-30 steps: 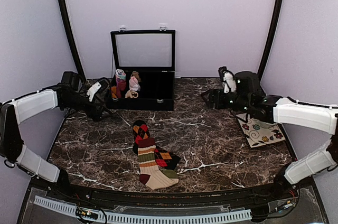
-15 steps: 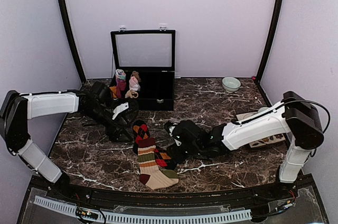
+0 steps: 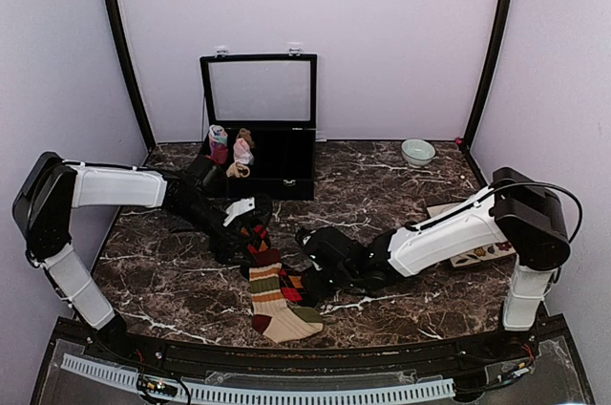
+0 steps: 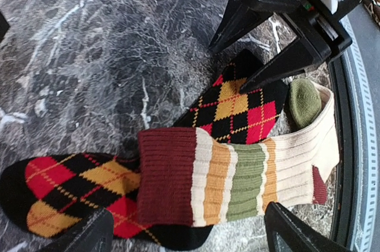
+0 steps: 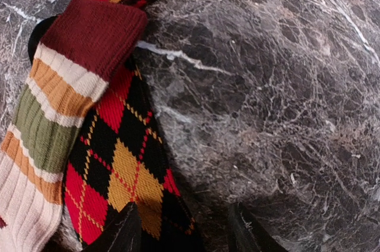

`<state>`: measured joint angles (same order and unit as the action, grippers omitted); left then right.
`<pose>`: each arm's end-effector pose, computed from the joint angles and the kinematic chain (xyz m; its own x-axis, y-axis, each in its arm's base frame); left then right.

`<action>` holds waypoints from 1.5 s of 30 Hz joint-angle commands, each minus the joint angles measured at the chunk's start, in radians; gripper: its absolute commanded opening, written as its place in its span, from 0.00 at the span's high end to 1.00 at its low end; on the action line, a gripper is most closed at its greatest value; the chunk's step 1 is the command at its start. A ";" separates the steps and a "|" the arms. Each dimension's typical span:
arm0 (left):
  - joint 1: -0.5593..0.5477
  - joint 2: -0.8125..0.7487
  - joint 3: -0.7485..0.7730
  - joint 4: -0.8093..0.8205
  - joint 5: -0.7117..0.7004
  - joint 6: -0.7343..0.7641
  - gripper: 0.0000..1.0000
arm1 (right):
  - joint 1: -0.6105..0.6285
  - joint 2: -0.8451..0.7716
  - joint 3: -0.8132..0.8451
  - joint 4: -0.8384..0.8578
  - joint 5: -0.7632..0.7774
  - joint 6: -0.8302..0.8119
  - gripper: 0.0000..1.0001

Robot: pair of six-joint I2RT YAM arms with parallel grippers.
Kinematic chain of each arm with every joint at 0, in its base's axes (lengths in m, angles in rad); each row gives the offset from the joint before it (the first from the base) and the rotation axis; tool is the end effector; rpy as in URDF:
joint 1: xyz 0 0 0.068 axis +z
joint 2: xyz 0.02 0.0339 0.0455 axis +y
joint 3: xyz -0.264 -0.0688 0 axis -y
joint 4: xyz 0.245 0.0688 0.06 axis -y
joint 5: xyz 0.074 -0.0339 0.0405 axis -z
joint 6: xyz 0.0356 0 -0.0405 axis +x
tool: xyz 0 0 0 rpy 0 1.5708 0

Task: Roll the socks
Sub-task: Pick up the sock from the center of the board.

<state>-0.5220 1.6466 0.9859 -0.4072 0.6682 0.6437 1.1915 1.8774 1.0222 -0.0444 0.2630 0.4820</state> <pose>0.2659 -0.1784 0.1844 -0.2173 0.6684 -0.7113 0.9759 0.1629 -0.1450 0.1467 0.3432 0.1348 -0.6450 -0.4092 -0.6454 -0.6073 0.7871 0.1079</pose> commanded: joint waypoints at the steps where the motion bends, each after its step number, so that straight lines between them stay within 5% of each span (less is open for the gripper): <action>1: -0.038 0.048 0.036 0.030 -0.036 0.017 0.12 | 0.013 -0.042 -0.072 0.026 0.011 0.056 0.51; 6: -0.063 0.111 0.073 0.042 -0.064 0.027 0.20 | 0.027 -0.039 -0.100 0.044 0.013 0.074 0.52; 13: -0.070 0.140 0.093 0.020 -0.065 0.048 0.45 | 0.037 -0.038 -0.128 0.083 0.021 0.099 0.69; 16: -0.078 0.117 0.073 0.014 -0.048 0.057 0.47 | 0.038 -0.036 -0.137 0.091 0.019 0.103 0.82; 24: -0.087 0.117 0.035 0.025 -0.064 0.056 0.55 | 0.038 -0.046 -0.141 0.101 0.026 0.104 0.92; 32: -0.087 0.123 0.053 0.052 -0.127 0.048 0.99 | 0.037 -0.083 -0.153 0.077 0.064 0.096 1.00; 45: -0.088 -0.060 0.055 -0.053 -0.111 0.053 1.00 | -0.054 -0.236 -0.215 -0.030 0.218 0.066 1.00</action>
<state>-0.6048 1.6447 1.0382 -0.3923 0.5358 0.6918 1.1969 1.6958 0.8425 -0.0196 0.4042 0.5697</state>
